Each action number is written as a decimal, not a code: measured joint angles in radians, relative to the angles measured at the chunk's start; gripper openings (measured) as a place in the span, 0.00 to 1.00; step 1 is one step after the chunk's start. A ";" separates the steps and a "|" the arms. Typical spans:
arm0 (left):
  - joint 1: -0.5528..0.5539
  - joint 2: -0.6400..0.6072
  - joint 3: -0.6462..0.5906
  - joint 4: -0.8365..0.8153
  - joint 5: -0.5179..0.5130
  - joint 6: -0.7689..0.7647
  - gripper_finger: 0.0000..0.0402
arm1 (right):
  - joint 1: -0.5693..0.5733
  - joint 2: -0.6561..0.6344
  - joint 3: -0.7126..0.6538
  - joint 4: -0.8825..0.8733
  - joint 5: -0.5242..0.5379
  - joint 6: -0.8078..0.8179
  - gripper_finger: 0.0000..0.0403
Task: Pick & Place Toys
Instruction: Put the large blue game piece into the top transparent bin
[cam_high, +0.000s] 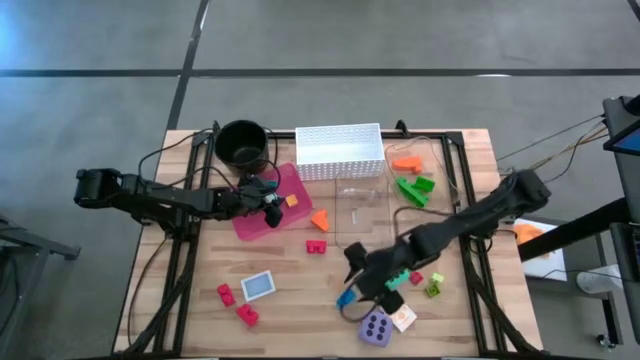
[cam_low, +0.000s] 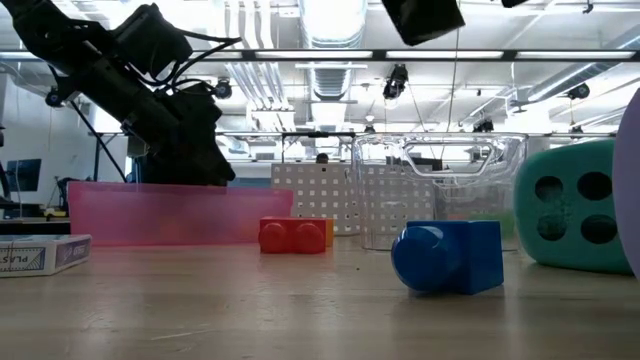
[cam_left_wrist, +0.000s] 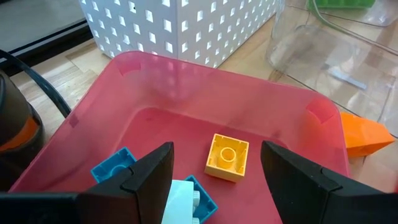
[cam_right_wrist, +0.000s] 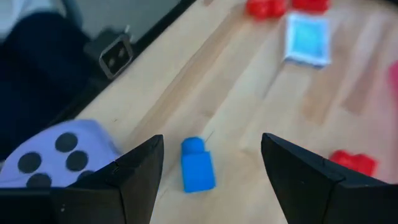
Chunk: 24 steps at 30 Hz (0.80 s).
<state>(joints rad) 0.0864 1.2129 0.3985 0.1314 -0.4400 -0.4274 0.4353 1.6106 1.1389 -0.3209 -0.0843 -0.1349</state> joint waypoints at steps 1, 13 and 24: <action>0.000 0.000 0.000 0.000 0.000 0.000 0.61 | 0.007 0.029 0.027 -0.033 0.004 0.001 0.67; 0.000 0.000 0.000 0.001 0.006 -0.003 0.61 | 0.023 0.369 0.315 -0.330 0.030 0.004 0.67; 0.000 0.000 0.000 0.007 0.021 -0.044 0.61 | 0.023 0.478 0.413 -0.381 -0.051 0.026 0.67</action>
<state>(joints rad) 0.0864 1.2129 0.3985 0.1387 -0.4189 -0.4717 0.4580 2.0887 1.5524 -0.7020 -0.1351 -0.1085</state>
